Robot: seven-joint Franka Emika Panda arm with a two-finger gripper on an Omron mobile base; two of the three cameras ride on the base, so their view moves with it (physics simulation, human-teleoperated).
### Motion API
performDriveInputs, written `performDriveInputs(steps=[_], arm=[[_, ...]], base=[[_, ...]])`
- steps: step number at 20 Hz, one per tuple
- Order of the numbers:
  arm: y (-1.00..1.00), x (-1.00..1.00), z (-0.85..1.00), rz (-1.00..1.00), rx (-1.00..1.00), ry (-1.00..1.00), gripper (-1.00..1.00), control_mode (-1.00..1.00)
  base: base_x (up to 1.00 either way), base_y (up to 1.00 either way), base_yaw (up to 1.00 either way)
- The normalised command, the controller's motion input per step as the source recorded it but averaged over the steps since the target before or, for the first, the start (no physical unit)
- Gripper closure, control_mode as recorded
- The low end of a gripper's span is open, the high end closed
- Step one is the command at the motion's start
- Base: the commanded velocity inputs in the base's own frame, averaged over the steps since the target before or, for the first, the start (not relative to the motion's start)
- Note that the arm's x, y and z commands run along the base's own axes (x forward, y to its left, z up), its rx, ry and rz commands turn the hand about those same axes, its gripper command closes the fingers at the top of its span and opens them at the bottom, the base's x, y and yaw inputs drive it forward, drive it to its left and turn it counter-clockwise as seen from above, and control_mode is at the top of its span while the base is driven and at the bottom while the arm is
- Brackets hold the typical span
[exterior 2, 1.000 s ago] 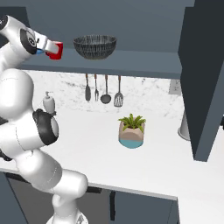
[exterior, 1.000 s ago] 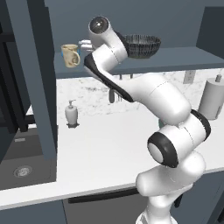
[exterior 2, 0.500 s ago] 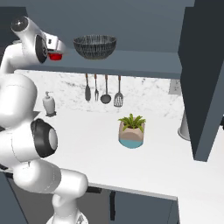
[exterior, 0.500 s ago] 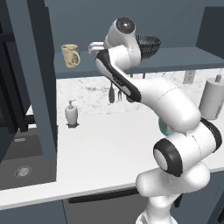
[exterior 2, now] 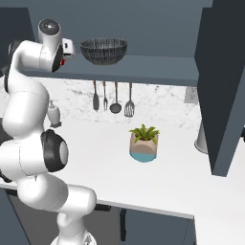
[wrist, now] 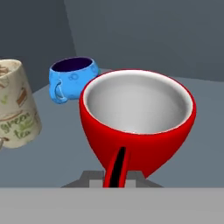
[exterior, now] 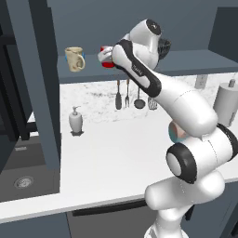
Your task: Gather all objects into one cabinet and sort the glasses and bowls to opposite sides.
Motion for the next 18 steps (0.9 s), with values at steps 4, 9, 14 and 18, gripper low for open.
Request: performDriveInputs(steps=[4, 9, 14, 18], arm=[[0.23, 0.11, 0.0, 0.29, 0.0, 0.06, 1.0, -1.0], [0.31, 0.13, 0.0, 0.19, 0.0, 0.09, 1.0, -1.0], [0.35, 0.02, 0.02, 0.13, 0.0, 0.04, 1.0, -1.0], [0.21, 0.0, 0.0, 0.06, 0.0, 0.0, 1.0, -1.0]], base=[[0.0, 0.0, 0.0], [0.0, 0.0, 0.0], [0.0, 0.0, 0.0], [0.0, 0.0, 0.0]])
